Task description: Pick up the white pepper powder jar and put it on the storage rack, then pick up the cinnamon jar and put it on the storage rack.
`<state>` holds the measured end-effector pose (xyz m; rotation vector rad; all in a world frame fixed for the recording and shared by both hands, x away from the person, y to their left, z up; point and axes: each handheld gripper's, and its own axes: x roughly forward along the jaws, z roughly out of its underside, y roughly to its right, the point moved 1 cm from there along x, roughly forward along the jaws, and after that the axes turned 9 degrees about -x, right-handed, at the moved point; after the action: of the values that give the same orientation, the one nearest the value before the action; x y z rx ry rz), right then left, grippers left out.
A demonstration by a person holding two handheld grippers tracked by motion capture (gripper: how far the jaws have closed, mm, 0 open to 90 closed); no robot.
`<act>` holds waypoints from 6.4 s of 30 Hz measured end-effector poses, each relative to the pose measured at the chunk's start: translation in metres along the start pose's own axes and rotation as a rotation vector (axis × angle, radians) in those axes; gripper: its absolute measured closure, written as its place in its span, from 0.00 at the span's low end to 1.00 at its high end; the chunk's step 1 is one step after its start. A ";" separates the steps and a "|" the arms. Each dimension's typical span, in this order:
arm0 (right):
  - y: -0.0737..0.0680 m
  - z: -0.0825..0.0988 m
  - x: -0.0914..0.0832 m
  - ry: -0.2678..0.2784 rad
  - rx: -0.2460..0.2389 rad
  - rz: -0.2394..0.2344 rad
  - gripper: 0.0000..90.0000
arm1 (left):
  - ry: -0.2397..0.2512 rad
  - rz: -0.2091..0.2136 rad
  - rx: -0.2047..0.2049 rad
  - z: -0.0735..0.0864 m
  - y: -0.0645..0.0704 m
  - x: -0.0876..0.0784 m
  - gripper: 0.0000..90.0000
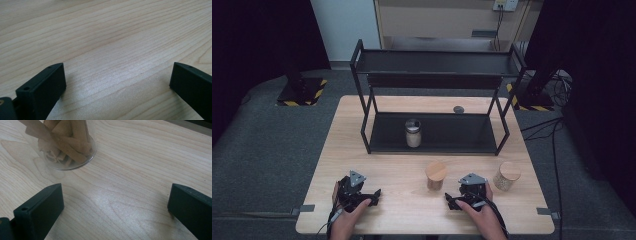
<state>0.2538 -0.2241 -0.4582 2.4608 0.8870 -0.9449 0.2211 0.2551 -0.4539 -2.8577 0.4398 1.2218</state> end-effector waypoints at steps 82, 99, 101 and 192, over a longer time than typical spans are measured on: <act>-0.031 -0.032 0.014 0.239 -0.025 -0.009 0.28 | 0.001 -0.003 -0.004 -0.003 0.000 0.003 0.00; -0.020 -0.041 0.000 0.234 -0.019 0.009 0.28 | 0.001 -0.003 -0.004 -0.003 0.000 0.003 0.00; -0.019 -0.042 0.000 0.237 -0.014 0.013 0.28 | 0.001 -0.003 -0.004 -0.003 0.000 0.003 0.00; 0.035 -0.132 0.059 0.240 0.141 0.161 0.28 | 0.002 -0.006 -0.006 -0.002 0.001 0.003 0.00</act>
<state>0.3734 -0.1561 -0.4011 2.7621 0.7006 -0.6880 0.2245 0.2531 -0.4541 -2.8631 0.4283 1.2212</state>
